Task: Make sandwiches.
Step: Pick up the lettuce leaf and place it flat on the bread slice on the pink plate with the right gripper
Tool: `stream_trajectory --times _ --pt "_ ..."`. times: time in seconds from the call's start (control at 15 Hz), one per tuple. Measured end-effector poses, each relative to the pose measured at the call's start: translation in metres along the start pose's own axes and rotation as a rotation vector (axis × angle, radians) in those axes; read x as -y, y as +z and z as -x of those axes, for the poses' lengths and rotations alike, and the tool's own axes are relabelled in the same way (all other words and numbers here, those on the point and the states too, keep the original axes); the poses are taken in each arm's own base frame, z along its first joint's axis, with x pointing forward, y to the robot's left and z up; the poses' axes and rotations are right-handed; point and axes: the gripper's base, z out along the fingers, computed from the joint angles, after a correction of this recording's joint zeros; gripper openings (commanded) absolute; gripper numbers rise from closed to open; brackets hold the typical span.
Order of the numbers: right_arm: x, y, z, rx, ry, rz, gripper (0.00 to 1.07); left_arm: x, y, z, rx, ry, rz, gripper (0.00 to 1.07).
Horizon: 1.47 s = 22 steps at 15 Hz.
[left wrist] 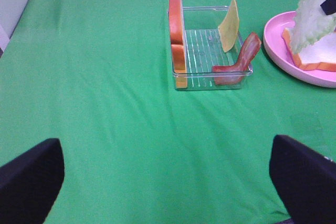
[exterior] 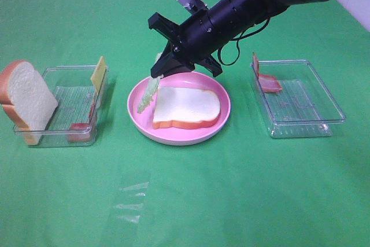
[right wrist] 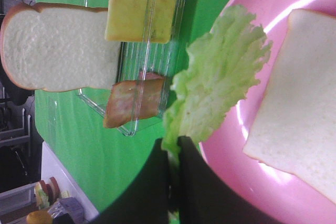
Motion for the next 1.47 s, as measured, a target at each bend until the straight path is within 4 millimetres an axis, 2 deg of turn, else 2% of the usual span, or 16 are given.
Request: stream_trajectory --times 0.53,1.13,1.2,1.27,1.4,1.47 --pt "0.018 -0.006 0.001 -0.039 -0.06 -0.235 0.0 0.0 0.0 0.0 0.0 0.0 0.0 1.02" --pt "0.031 -0.01 -0.001 -0.058 -0.061 -0.383 0.01 0.0 0.0 0.0 0.0 0.0 0.0 1.02" --pt "0.031 -0.01 -0.001 -0.058 -0.06 -0.383 0.08 0.0 0.0 0.0 0.0 0.0 0.0 1.02" --pt "0.031 -0.01 -0.001 -0.059 -0.06 -0.382 0.28 0.0 0.0 0.0 0.0 0.0 0.0 1.02" --pt "0.031 -0.012 -0.001 -0.068 -0.064 -0.388 0.86 0.0 0.0 0.0 0.0 0.0 0.0 1.02" --pt "0.028 -0.015 -0.002 -0.071 -0.072 -0.392 0.96 0.0 0.0 0.0 0.0 0.0 0.0 1.02"
